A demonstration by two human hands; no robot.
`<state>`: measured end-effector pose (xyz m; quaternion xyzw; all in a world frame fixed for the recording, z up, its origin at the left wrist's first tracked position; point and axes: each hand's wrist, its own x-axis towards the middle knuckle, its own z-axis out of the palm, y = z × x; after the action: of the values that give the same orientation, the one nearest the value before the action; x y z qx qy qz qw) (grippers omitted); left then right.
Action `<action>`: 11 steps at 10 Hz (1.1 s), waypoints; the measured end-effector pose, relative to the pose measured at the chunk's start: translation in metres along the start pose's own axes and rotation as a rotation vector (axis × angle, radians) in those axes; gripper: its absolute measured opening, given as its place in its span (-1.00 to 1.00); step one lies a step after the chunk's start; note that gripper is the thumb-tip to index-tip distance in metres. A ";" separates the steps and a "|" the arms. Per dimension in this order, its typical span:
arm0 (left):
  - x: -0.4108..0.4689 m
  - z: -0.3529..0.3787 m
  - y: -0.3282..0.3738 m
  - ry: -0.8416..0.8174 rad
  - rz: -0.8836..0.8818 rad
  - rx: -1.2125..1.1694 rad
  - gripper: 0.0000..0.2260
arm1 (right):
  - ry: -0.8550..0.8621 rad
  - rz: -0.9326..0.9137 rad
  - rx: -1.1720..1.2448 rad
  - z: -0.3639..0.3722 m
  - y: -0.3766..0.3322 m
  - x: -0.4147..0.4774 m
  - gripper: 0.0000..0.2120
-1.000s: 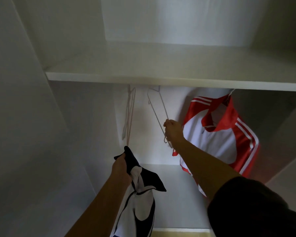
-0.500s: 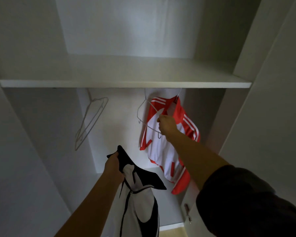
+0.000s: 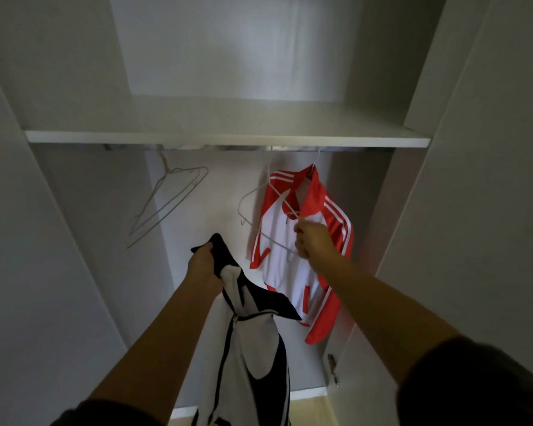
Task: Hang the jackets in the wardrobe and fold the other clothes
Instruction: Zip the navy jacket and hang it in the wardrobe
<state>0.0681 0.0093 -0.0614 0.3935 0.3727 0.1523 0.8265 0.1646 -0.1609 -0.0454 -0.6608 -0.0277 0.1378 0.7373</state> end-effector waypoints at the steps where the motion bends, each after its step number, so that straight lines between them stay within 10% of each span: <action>1: -0.009 0.011 0.001 -0.037 0.018 0.008 -0.60 | -0.017 0.011 0.018 -0.041 0.055 -0.054 -0.61; 4: -0.056 0.015 -0.026 -0.006 0.039 0.045 -0.62 | 0.029 -0.028 -0.328 -0.061 0.075 -0.078 -0.52; 8: -0.097 -0.009 -0.039 -0.050 0.055 0.137 -0.60 | 0.157 -0.238 -0.065 -0.089 0.035 -0.121 -0.56; 11: -0.115 0.006 -0.055 -0.128 0.021 0.322 -0.66 | 0.005 -0.319 0.626 -0.079 -0.024 -0.143 -0.51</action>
<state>-0.0074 -0.0918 -0.0440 0.5334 0.3348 0.0737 0.7733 0.0487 -0.2733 -0.0116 -0.3906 -0.0852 0.0210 0.9164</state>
